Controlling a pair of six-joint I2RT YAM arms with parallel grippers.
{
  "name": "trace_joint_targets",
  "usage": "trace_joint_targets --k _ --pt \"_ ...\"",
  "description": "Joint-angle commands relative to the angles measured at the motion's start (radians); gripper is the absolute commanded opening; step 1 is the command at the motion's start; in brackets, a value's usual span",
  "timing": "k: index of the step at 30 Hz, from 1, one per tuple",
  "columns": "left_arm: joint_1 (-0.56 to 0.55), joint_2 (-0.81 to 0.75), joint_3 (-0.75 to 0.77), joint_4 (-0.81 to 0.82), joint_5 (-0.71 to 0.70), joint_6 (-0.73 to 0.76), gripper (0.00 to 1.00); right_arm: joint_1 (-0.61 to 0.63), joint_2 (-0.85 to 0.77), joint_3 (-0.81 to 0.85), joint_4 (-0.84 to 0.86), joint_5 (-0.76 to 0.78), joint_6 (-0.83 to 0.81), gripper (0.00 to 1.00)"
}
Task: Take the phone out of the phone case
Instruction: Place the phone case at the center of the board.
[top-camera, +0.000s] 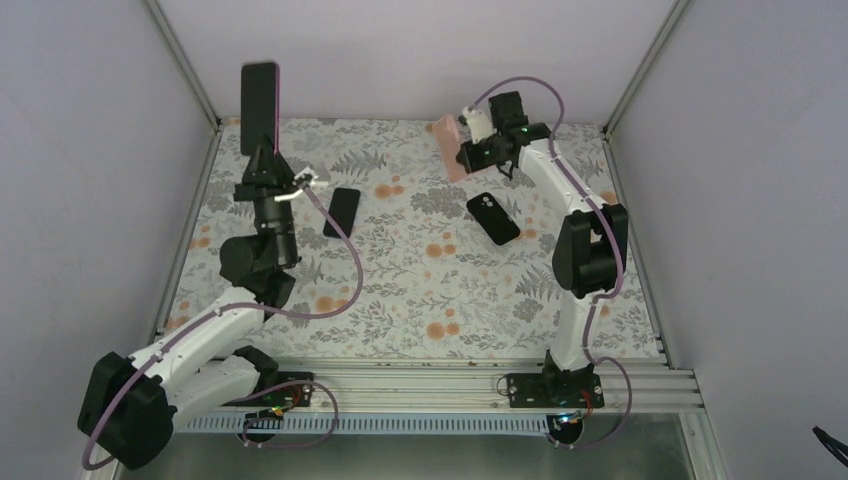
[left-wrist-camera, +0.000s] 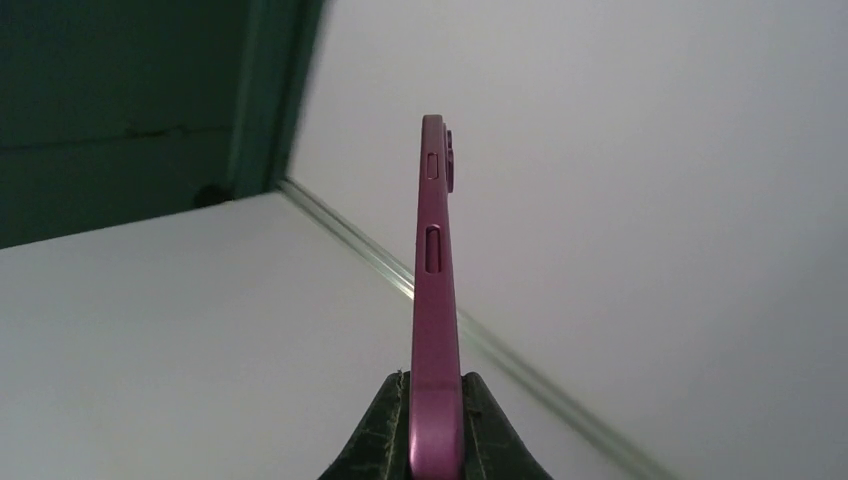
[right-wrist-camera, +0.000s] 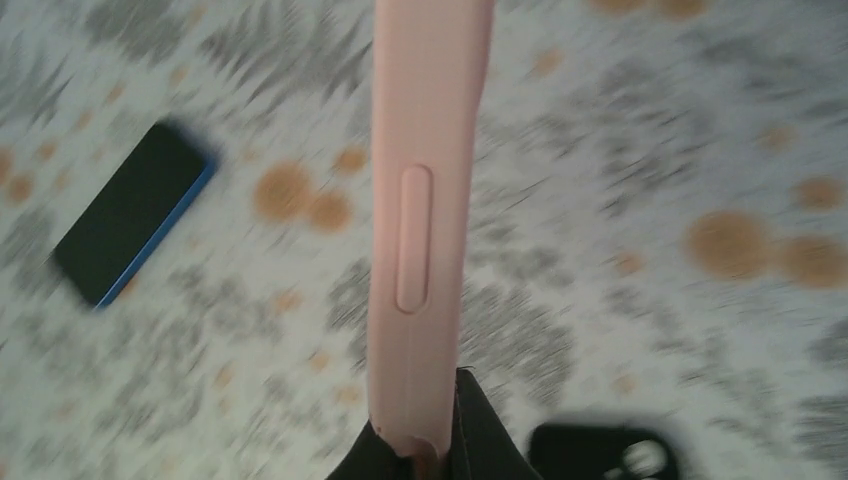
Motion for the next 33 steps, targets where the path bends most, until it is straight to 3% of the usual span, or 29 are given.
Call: trace_joint_targets --k 1,9,13,18,21,28,33 --pt "0.089 -0.078 -0.183 -0.144 -0.024 0.045 0.02 0.056 -0.108 -0.06 -0.14 -0.242 -0.137 0.03" --pt "0.359 -0.133 -0.356 -0.335 0.049 -0.041 0.02 0.109 -0.068 -0.127 -0.205 -0.267 -0.163 0.03" --pt "0.403 -0.126 -0.357 -0.556 0.093 -0.093 0.02 0.15 -0.016 -0.1 -0.231 -0.243 -0.16 0.03" --pt "0.411 -0.085 -0.352 -0.722 0.129 -0.124 0.02 0.191 0.02 -0.082 -0.231 -0.204 -0.159 0.03" --pt "0.411 -0.043 -0.394 -0.677 0.129 -0.094 0.02 0.205 0.053 -0.053 -0.246 -0.173 -0.157 0.03" --pt "0.412 0.143 -0.451 -0.37 0.064 -0.077 0.02 0.205 0.129 -0.004 -0.291 -0.163 -0.157 0.03" --pt "0.411 0.224 -0.474 -0.334 0.054 -0.073 0.02 0.197 0.182 0.007 -0.335 -0.143 -0.166 0.03"
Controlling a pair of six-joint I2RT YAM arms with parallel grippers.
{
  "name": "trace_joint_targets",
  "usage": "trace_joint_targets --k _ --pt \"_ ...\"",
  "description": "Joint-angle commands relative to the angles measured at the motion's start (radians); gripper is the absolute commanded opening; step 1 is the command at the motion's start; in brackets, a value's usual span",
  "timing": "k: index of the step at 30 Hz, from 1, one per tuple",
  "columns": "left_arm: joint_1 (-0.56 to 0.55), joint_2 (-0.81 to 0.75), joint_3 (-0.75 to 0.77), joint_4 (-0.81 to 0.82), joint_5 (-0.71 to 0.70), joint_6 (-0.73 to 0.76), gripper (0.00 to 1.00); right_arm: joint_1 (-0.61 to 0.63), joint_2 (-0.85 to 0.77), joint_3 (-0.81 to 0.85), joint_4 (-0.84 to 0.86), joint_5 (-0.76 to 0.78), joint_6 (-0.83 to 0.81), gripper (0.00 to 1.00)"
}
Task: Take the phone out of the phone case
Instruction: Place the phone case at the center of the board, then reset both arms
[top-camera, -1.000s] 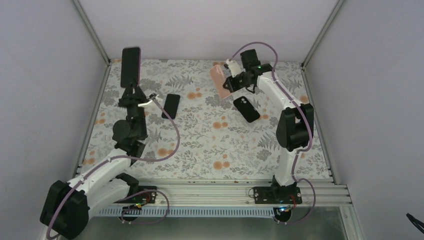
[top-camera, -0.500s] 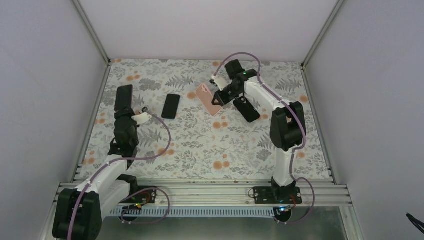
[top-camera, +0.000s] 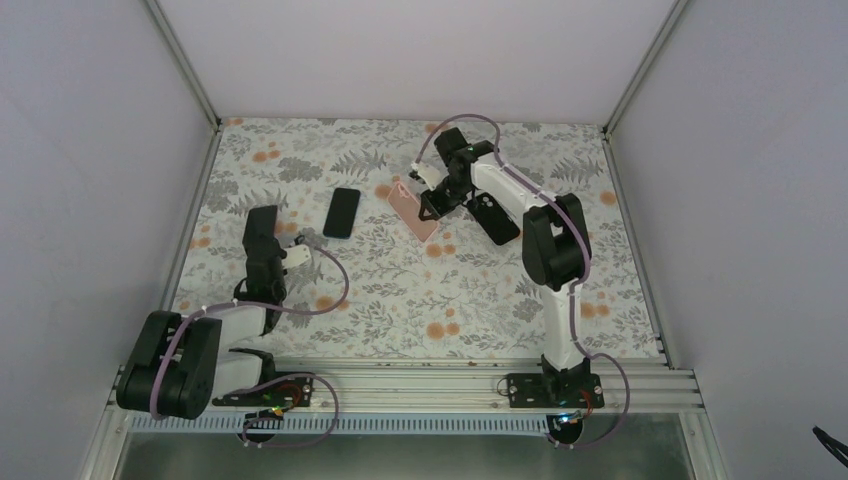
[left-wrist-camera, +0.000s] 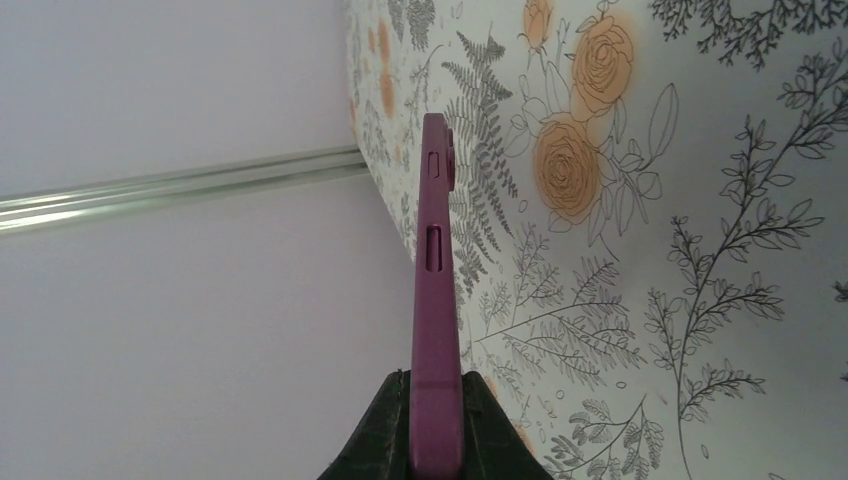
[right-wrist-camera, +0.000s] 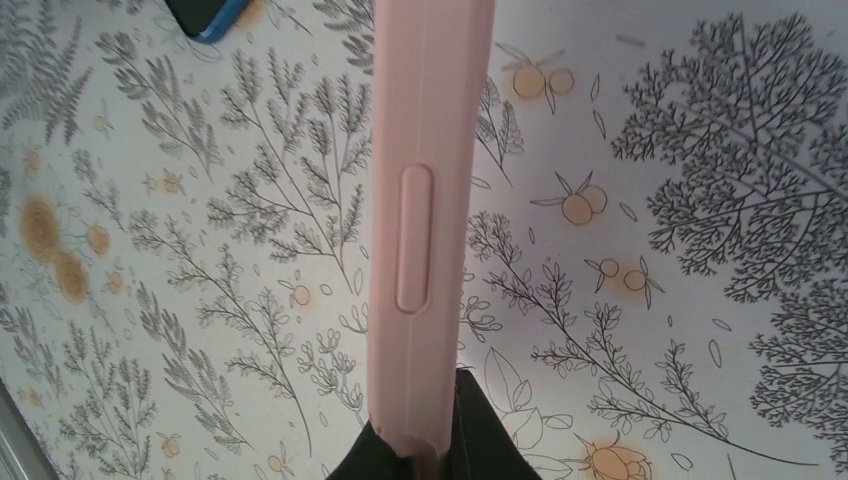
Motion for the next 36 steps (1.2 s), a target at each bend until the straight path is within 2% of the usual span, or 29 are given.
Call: trace_joint_targets --k 1,4,8,10,12,14,16,20,24,27,30,31,32,36 --pt "0.003 0.015 -0.018 0.142 -0.021 0.011 0.02 -0.011 0.054 0.041 -0.067 0.016 -0.021 0.04" --pt "0.003 -0.04 -0.015 0.004 0.024 -0.016 0.09 -0.023 0.073 0.043 -0.098 0.022 -0.028 0.04" --pt "0.003 -0.158 0.058 -0.351 0.134 -0.1 0.28 -0.029 0.084 0.025 -0.137 0.078 -0.038 0.07" --pt "0.001 -0.193 0.088 -0.479 0.176 -0.115 0.3 -0.028 0.073 0.005 -0.137 0.154 -0.034 0.08" --pt "0.001 -0.203 0.1 -0.54 0.19 -0.121 0.31 -0.029 0.048 -0.019 -0.126 0.234 -0.026 0.13" --pt "0.001 -0.196 0.115 -0.61 0.194 -0.128 0.36 -0.03 0.027 -0.032 -0.137 0.292 -0.034 0.24" --pt "0.0 -0.178 0.16 -0.753 0.221 -0.165 0.48 -0.03 0.001 -0.043 -0.157 0.331 -0.05 0.4" --pt "0.0 -0.156 0.261 -0.999 0.284 -0.255 0.67 -0.029 -0.089 -0.097 -0.161 0.432 -0.099 0.78" --pt "-0.001 -0.151 0.372 -1.222 0.357 -0.335 0.78 -0.042 -0.192 -0.123 -0.171 0.486 -0.145 0.99" --pt "0.002 -0.167 0.522 -1.426 0.487 -0.415 0.84 -0.063 -0.282 -0.104 -0.14 0.535 -0.139 1.0" --pt "0.006 -0.191 0.74 -1.572 0.621 -0.508 0.9 -0.113 -0.365 -0.072 -0.076 0.592 -0.105 1.0" --pt "0.01 -0.2 0.799 -1.58 0.631 -0.547 0.97 -0.141 -0.389 -0.065 -0.049 0.606 -0.09 1.0" --pt "0.015 -0.208 0.851 -1.571 0.623 -0.59 1.0 -0.177 -0.41 -0.057 -0.015 0.61 -0.069 1.0" --pt "0.086 -0.209 1.003 -1.488 0.56 -0.741 1.0 -0.382 -0.494 -0.081 0.103 0.496 0.013 1.0"
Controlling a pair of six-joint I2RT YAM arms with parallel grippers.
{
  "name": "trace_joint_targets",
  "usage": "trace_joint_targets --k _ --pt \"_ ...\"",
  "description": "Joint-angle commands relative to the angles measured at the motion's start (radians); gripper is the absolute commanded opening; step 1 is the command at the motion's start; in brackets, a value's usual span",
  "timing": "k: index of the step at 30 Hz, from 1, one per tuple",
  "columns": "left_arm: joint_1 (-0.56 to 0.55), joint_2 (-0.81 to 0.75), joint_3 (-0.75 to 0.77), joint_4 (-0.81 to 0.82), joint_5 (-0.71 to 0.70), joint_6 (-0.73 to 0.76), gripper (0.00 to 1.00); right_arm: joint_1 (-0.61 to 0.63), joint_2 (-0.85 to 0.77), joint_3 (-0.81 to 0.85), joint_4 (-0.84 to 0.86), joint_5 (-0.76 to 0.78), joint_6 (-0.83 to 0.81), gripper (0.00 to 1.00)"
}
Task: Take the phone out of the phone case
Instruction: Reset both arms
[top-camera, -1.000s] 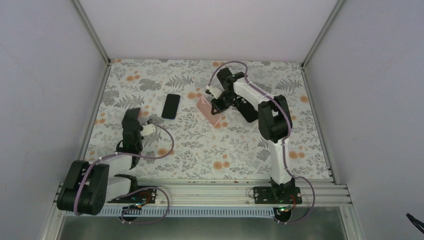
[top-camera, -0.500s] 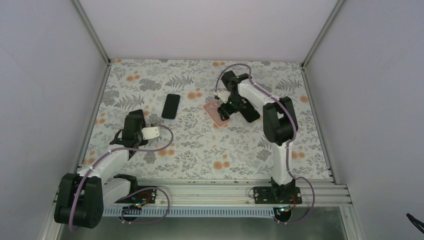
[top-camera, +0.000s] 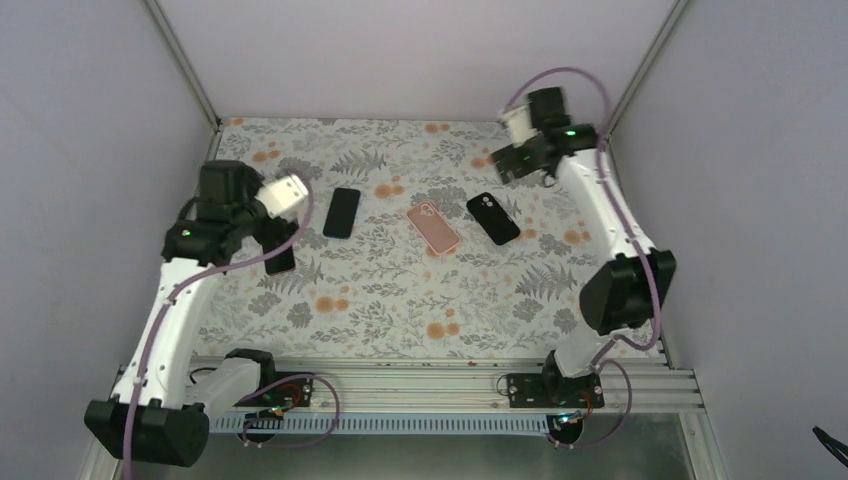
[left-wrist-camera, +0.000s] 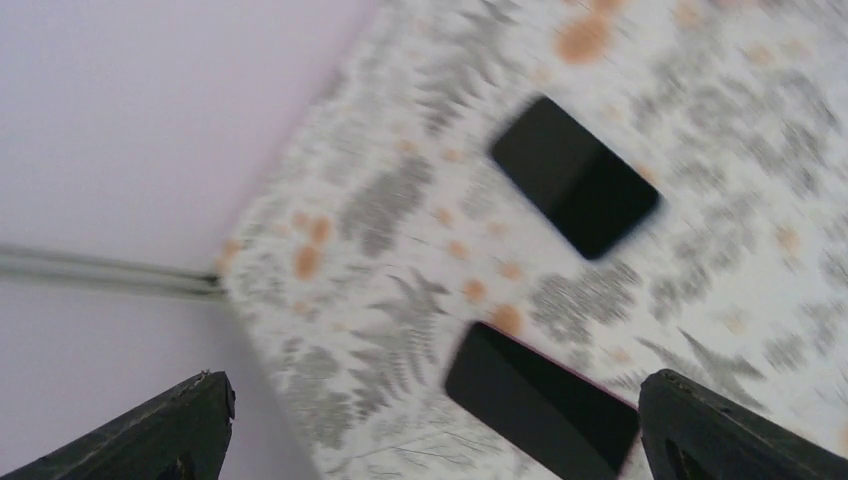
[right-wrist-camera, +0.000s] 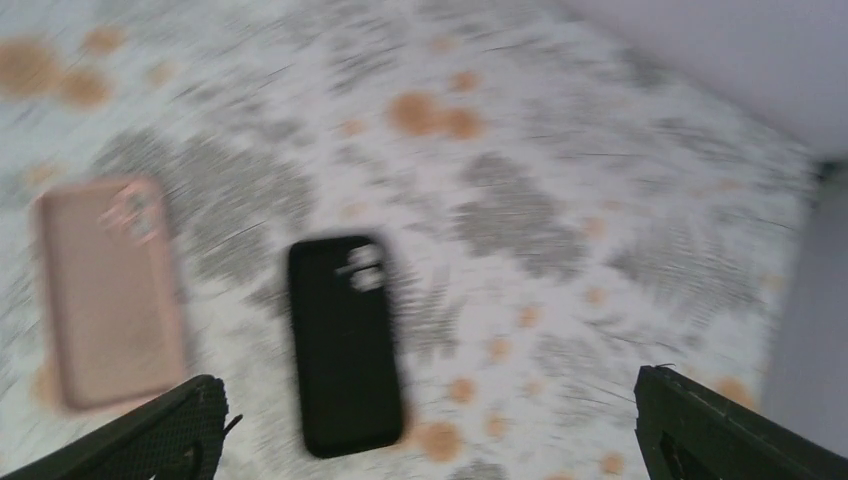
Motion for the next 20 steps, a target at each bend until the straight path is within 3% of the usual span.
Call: trace_joint_targets --k 1,5,11,18,20 --pt "0.092 -0.011 0.136 0.014 0.015 -0.234 1.0 -0.221 -0.113 -0.056 0.194 -0.05 0.102 1.0" --pt "0.238 -0.016 0.125 0.193 -0.034 -0.37 1.0 -0.344 -0.231 -0.264 0.351 -0.159 0.111 1.0" --pt "0.413 0.006 0.072 0.369 -0.036 -0.491 1.0 -0.36 -0.34 -0.512 0.543 -0.093 0.101 1.0" --pt "0.45 -0.031 0.02 0.383 -0.02 -0.495 1.0 -0.353 -0.275 -0.536 0.552 -0.213 0.112 1.0" --pt "0.462 -0.061 -0.015 0.395 -0.008 -0.502 1.0 -0.326 -0.237 -0.504 0.54 -0.163 0.127 1.0"
